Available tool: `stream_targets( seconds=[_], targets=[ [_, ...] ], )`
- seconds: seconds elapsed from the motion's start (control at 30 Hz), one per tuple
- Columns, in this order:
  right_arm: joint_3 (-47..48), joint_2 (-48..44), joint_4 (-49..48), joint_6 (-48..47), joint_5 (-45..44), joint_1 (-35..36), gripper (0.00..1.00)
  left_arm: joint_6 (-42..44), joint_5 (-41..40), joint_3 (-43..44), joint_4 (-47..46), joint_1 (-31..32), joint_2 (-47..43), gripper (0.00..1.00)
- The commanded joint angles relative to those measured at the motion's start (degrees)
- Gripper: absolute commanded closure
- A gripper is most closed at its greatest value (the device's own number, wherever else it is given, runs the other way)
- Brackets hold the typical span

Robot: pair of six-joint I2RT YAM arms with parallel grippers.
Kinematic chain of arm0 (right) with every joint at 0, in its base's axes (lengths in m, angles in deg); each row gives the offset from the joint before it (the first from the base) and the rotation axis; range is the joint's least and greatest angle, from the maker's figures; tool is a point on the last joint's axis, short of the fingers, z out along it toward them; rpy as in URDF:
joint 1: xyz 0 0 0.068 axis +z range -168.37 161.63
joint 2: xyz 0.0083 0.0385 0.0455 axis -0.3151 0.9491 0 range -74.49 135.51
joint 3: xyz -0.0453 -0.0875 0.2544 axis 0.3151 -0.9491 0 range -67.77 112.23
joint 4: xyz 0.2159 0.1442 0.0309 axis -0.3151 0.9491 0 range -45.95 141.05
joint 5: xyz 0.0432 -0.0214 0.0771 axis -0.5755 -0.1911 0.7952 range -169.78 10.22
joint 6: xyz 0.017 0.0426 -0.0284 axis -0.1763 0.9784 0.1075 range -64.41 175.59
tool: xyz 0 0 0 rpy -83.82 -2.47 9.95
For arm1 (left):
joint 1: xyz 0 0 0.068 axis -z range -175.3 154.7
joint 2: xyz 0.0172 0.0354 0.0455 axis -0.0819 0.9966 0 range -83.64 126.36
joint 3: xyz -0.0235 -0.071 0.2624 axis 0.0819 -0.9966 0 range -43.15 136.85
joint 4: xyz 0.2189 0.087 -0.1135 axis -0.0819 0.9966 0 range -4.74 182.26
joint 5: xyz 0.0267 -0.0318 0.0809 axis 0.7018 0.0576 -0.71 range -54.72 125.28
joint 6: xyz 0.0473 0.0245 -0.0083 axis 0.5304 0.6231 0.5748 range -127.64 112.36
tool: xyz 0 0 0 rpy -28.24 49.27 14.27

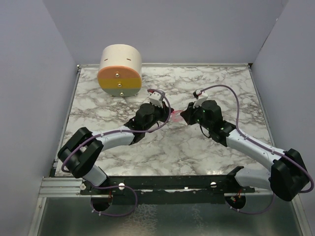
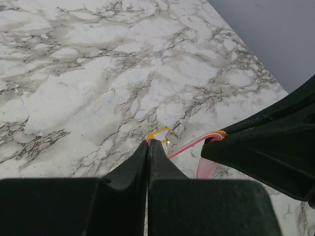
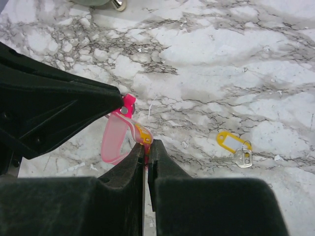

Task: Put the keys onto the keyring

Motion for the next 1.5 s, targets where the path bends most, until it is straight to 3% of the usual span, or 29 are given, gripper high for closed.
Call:
stream_targets(
  seconds=[0.0,0.9,0.97,1.03,1.17,1.47],
  targets=[
    [3.77,-1.91,2.18,-2.54,-7.34,-0.21,0.99,3.8,0.65,-2.34,1.22,-0.75,-1.08,0.99],
    [14.97,0.3,7.41,-8.37,-10.51,-0.73,0.99,7.92,3.13,-12.7,-6.19,-2.72,-1.35,0.94],
    [15.22,0.48,7.41,-8.64,-10.37,-0.73,0.99,8.0,3.16,-13.2,-6.2,-2.95,-1.25,0.91],
    [15.63,0.68,7.56,-8.84,-10.25,-0.73,0.99,7.93,3.06,-13.64,-6.16,-3.18,-1.3,0.77],
    [15.73,1.1,7.41,-9.03,-9.58,-0.73,0.99,7.68,2.62,-13.98,-6.3,-3.51,-1.37,0.66],
    [15.78,1.36,7.67,-9.37,-7.05,-0.73,0.99,6.59,2.24,-13.87,-6.74,-3.56,-1.54,0.65]
  ],
)
